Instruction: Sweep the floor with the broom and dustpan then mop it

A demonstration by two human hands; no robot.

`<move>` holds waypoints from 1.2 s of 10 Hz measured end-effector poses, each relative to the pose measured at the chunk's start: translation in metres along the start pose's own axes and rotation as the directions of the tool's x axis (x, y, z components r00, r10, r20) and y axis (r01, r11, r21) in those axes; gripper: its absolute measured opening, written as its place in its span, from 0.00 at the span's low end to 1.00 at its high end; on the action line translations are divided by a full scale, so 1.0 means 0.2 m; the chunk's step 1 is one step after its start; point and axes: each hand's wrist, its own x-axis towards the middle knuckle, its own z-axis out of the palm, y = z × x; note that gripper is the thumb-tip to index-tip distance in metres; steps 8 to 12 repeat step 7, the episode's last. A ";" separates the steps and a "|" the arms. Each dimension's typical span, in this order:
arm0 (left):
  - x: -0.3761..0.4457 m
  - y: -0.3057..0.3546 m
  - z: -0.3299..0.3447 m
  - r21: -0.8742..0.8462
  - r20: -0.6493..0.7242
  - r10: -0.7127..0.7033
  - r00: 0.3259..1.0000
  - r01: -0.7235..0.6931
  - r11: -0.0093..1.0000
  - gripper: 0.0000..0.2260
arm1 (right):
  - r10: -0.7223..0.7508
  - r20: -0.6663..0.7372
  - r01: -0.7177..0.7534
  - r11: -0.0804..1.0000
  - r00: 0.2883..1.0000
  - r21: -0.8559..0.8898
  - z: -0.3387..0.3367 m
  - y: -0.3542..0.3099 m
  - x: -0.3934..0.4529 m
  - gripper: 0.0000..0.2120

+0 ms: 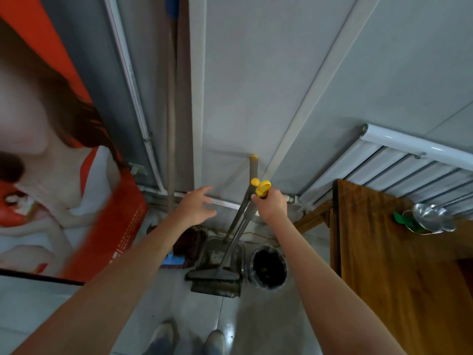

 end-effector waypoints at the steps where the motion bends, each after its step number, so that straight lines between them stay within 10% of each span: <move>1: -0.02 -0.05 -0.02 0.016 0.043 -0.028 0.999 0.028 0.999 0.33 | 0.004 -0.023 -0.004 1.000 1.000 -0.014 0.02 -0.01 0.04 0.15; 12: -0.07 -0.15 0.02 0.100 0.117 -0.121 0.986 0.110 0.989 0.31 | -0.010 0.025 0.011 0.999 1.000 -0.036 0.03 0.03 0.08 0.27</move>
